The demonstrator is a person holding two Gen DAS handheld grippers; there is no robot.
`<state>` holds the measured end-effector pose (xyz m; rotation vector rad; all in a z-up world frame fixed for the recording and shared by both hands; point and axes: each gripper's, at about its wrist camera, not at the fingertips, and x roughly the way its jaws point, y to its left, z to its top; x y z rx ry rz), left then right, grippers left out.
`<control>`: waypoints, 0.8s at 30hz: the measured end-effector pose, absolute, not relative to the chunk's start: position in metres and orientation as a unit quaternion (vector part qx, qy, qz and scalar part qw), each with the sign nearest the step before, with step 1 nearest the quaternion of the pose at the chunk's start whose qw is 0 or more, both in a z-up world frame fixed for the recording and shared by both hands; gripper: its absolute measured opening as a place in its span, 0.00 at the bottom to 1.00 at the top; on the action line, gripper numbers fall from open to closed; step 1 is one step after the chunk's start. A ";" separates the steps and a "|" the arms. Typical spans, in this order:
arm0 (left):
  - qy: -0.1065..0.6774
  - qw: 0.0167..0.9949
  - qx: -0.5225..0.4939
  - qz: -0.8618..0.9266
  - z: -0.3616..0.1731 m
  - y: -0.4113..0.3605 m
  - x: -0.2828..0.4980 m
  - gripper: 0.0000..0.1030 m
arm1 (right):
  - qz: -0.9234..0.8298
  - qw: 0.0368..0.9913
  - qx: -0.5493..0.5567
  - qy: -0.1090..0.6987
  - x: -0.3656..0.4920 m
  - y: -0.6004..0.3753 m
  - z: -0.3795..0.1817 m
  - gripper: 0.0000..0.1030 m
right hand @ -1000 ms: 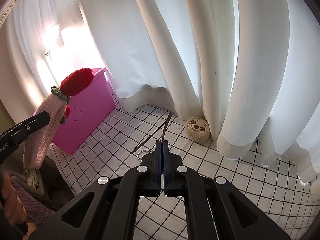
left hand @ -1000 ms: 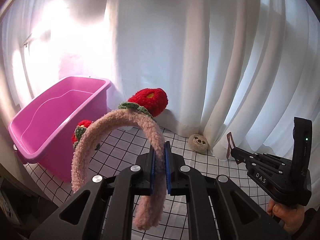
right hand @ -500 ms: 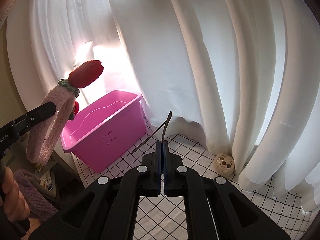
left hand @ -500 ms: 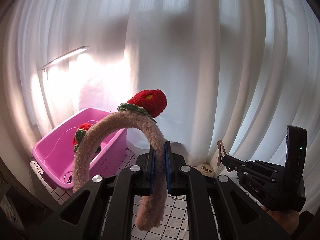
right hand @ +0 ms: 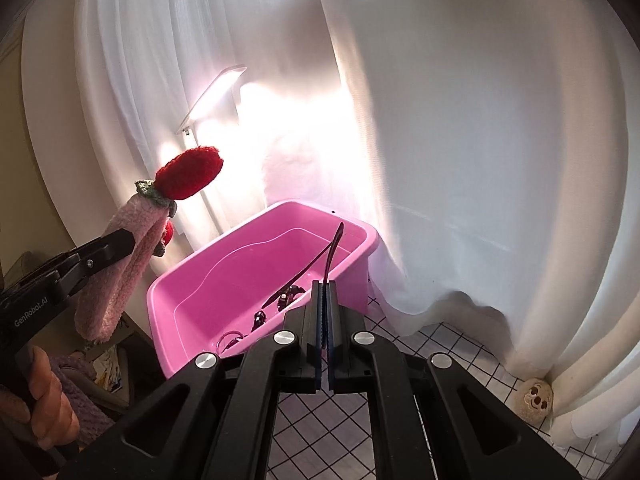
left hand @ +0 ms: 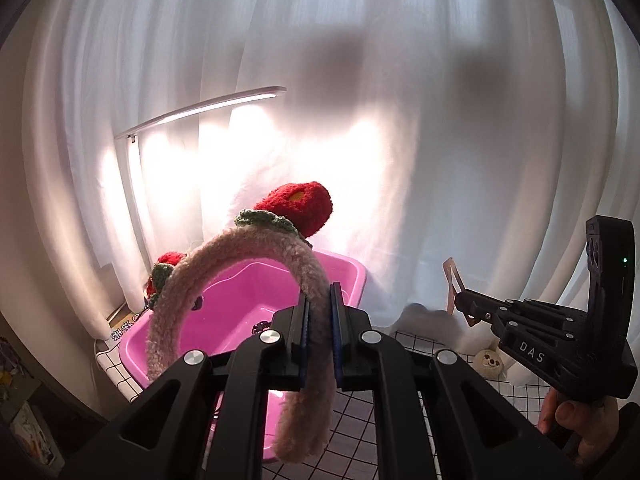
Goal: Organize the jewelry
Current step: 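Carry the headband and brown clip over the pink tub with both tools, then open the left tool to drop the headband while the right tool drops the clip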
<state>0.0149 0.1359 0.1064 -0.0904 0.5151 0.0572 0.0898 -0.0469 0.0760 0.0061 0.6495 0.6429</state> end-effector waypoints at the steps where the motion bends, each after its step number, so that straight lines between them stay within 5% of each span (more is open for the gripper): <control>1: 0.257 0.965 -0.046 0.030 0.104 0.147 0.022 0.09 | 0.313 0.896 0.000 0.314 0.096 -0.036 0.076 0.02; 24: 0.402 0.910 -0.104 0.016 0.017 0.240 0.122 0.09 | 0.333 0.819 -0.046 0.465 0.212 0.136 0.002 0.02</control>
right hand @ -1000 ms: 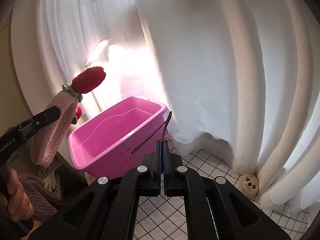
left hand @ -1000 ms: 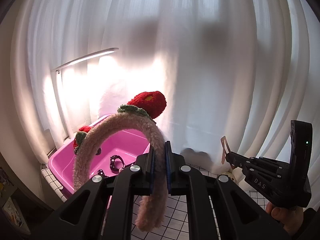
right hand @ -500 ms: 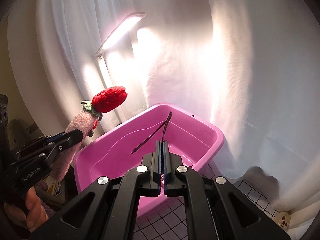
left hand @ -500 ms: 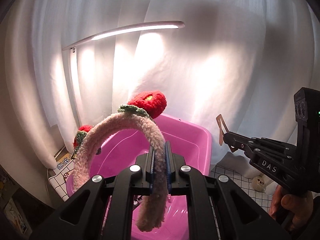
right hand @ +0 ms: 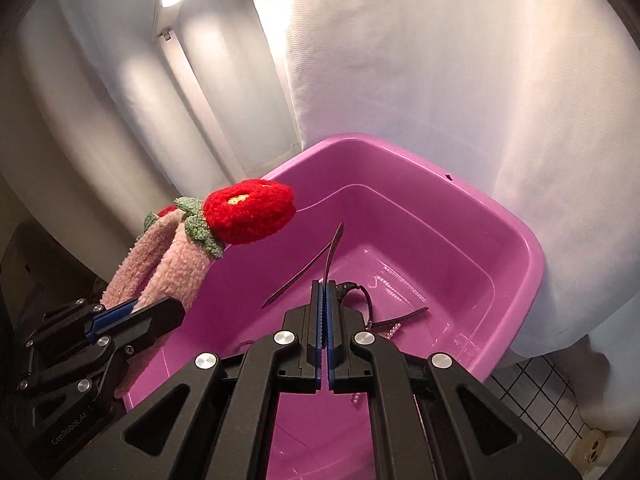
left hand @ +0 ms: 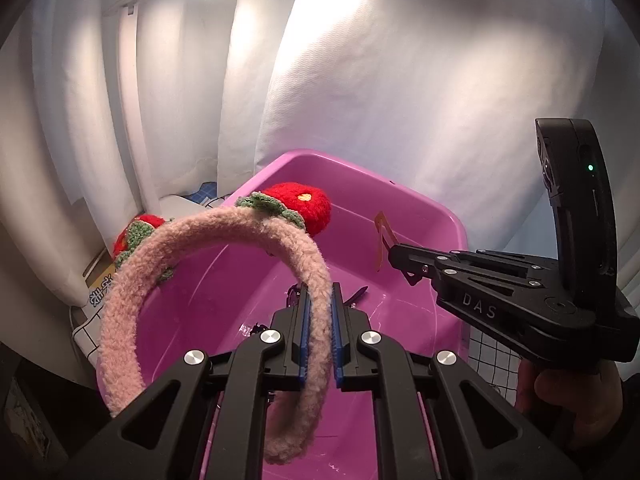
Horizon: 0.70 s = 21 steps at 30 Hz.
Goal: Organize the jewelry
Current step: 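Open the left tool to drop the headband while the right tool drops the clip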
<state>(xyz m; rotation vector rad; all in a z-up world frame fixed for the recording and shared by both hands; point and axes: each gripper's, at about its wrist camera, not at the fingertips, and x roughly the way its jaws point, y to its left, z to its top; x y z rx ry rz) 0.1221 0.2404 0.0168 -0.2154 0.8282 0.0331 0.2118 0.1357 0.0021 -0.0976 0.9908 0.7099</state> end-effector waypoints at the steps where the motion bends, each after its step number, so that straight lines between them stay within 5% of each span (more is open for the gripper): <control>1: 0.411 0.906 -0.105 0.015 0.013 0.241 0.126 0.09 | 0.331 0.814 -0.048 0.474 0.216 0.139 -0.002 0.02; 15: 0.513 0.845 -0.147 0.024 -0.038 0.254 0.153 0.18 | 0.308 0.782 -0.044 0.540 0.240 0.144 -0.035 0.03; 18: 0.517 0.841 -0.156 0.030 -0.039 0.256 0.152 0.43 | 0.299 0.788 -0.052 0.536 0.240 0.145 -0.034 0.37; 19: 0.514 0.843 -0.154 0.035 -0.038 0.255 0.152 0.61 | 0.299 0.790 -0.052 0.532 0.239 0.144 -0.034 0.49; 20: 0.508 0.847 -0.152 0.040 -0.037 0.256 0.150 0.74 | 0.299 0.791 -0.052 0.530 0.239 0.144 -0.032 0.49; 21: 0.501 0.851 -0.149 0.043 -0.034 0.256 0.147 0.74 | 0.299 0.792 -0.052 0.530 0.240 0.144 -0.032 0.49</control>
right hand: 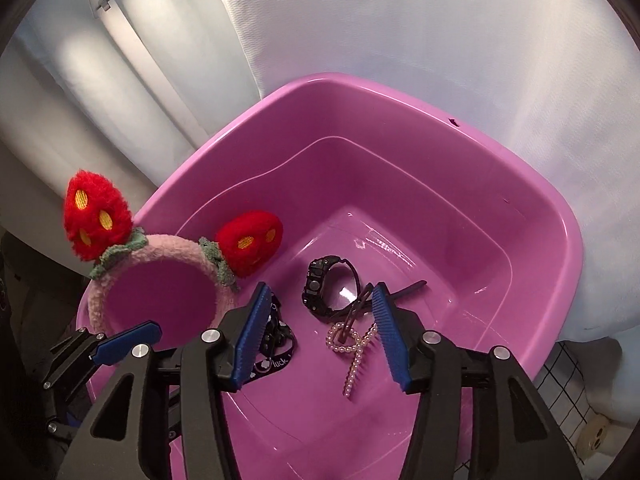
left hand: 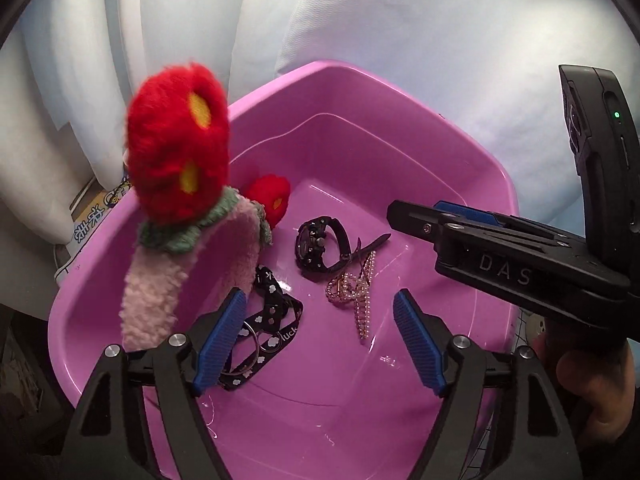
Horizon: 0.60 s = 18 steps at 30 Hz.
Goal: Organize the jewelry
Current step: 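Open the left tool to drop the headband while the right tool drops the clip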
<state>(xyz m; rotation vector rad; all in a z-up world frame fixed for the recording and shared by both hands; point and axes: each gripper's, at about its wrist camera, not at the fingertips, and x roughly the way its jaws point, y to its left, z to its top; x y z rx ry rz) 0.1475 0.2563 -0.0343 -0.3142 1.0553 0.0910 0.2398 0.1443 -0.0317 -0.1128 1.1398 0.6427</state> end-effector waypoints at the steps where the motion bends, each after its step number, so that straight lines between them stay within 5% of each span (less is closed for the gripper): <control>1: 0.498 0.854 -0.144 0.045 -0.033 0.256 0.146 0.74 | 0.298 0.793 -0.053 0.529 0.240 0.144 -0.031 0.49; 9: 0.502 0.852 -0.135 0.057 -0.030 0.252 0.134 0.78 | 0.293 0.791 -0.045 0.535 0.243 0.143 -0.036 0.49; 18: 0.511 0.845 -0.139 0.073 -0.031 0.258 0.130 0.82 | 0.293 0.787 -0.053 0.541 0.242 0.149 -0.040 0.62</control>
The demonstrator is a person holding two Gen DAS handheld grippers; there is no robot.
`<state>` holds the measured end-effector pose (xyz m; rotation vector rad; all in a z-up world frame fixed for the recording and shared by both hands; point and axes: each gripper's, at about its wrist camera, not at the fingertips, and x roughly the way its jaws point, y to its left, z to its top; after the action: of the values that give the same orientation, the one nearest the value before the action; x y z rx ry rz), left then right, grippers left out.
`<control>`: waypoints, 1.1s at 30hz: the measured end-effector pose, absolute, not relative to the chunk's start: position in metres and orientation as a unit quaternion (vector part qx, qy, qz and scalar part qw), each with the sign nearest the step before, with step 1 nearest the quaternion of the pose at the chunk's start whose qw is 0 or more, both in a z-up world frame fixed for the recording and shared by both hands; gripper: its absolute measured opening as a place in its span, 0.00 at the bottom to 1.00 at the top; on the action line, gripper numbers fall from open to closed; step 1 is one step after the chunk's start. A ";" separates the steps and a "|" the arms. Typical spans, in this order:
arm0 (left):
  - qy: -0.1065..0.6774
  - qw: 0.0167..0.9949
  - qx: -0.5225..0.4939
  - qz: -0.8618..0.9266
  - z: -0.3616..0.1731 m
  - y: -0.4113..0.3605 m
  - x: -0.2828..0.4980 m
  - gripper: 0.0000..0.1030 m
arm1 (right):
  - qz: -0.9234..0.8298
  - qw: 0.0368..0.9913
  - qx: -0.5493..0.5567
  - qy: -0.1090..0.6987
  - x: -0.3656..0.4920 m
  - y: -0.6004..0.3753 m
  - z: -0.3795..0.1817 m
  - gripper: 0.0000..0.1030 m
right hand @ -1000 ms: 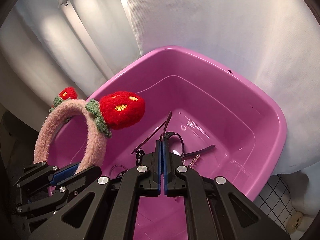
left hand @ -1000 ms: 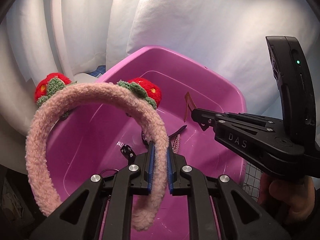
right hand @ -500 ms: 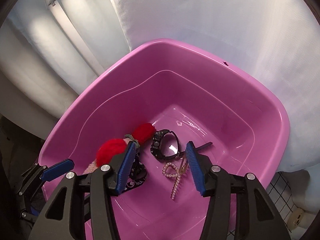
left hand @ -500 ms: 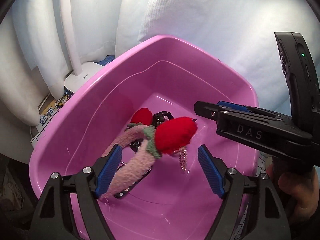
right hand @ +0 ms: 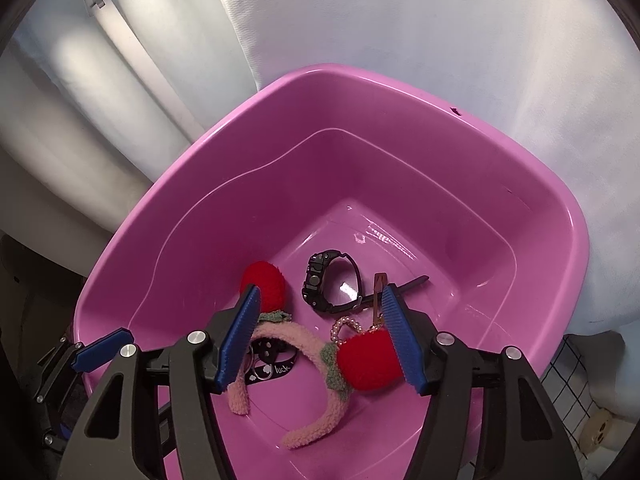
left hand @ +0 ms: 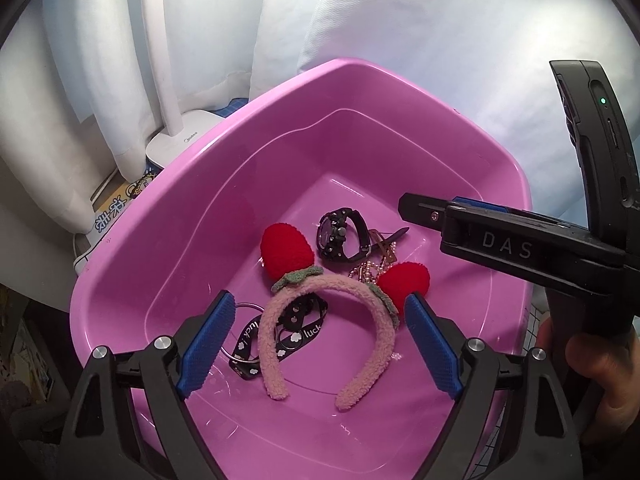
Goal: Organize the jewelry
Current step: 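Open the left tool to drop the headband while the right tool drops the clip, then move both tools back over the table toward the silver ring and sloth toy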
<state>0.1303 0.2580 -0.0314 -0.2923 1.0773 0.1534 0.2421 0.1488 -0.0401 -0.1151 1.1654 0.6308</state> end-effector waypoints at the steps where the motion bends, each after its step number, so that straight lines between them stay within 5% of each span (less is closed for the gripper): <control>1: 0.510 0.846 -0.137 0.074 -0.031 0.258 0.130 0.82 | 0.293 0.787 -0.054 0.540 0.242 0.149 -0.040 0.65; 33: 0.428 0.889 -0.112 0.118 0.032 0.218 0.057 0.87 | 0.325 0.825 -0.017 0.463 0.175 0.064 0.033 0.75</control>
<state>0.0573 0.2180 0.0319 -0.2329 0.8891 0.2443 0.1752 0.0637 0.0331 -0.0368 0.9841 0.6903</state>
